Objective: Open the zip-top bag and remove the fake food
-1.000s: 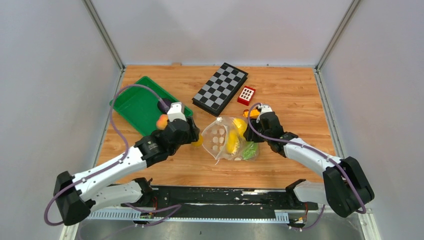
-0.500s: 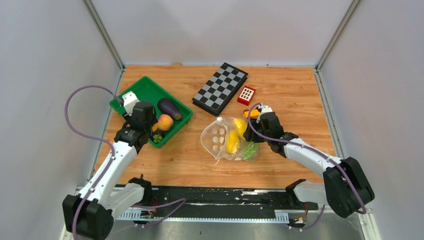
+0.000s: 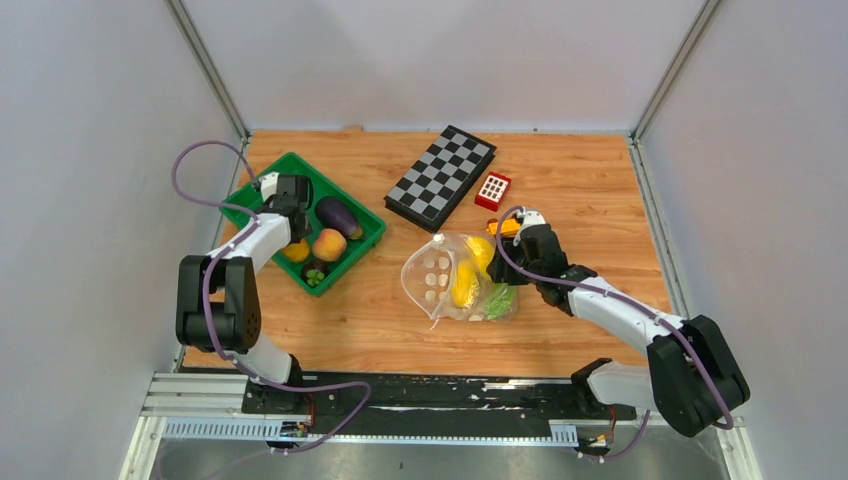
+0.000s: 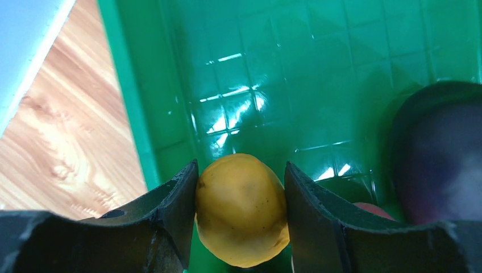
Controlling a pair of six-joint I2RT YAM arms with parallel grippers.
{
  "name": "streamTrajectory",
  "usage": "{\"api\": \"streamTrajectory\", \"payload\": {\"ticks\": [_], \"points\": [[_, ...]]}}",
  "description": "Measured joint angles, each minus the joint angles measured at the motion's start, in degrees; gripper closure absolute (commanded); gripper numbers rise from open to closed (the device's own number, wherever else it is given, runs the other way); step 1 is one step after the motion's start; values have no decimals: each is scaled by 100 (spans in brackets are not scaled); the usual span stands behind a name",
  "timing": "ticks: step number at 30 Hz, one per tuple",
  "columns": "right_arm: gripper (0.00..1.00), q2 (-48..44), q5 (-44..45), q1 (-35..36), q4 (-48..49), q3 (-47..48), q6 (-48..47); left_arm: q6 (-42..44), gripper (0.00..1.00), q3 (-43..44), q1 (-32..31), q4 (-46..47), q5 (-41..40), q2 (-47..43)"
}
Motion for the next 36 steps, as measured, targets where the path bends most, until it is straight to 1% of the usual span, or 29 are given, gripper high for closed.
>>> {"api": "streamTrajectory", "payload": {"ticks": [4, 8, 13, 16, 19, 24, 27, 29, 30, 31, 36], "points": [[52, -2, 0, 0, 4, -9, 0, 103, 24, 59, 0, -20, 214, 317], [52, -2, 0, 0, 7, -15, 2, 170, 15, 59, 4, -118, 413, 323], [52, -2, -2, 0, 9, -17, 2, 192, 9, 59, 4, -280, 693, 271], [53, -2, -2, 0, 11, -17, 4, 188, 7, 59, 4, -446, 979, 37], [53, -2, -4, 0, 11, -17, 4, 173, 6, 17, 0, -479, 1338, -393], [53, -2, -4, 0, 13, -17, 7, 114, 3, -295, -192, -505, 1965, -1554], [52, -2, -7, 0, 17, -17, 7, 44, 2, -365, -557, -610, 2179, -2146], [53, -2, -4, 0, 24, -17, 7, -17, 1, -382, -938, -651, 2310, -2485], [53, -2, -7, 0, 26, -17, 9, -76, 1, -404, -1228, -651, 2376, -2662], [53, -2, -4, 0, 33, -17, 9, -103, 0, -409, -1331, -664, 2422, -2734], [53, 0, -4, 0, 50, -17, 9, -378, 1, -474, -2433, -669, 2514, -2979]]}}
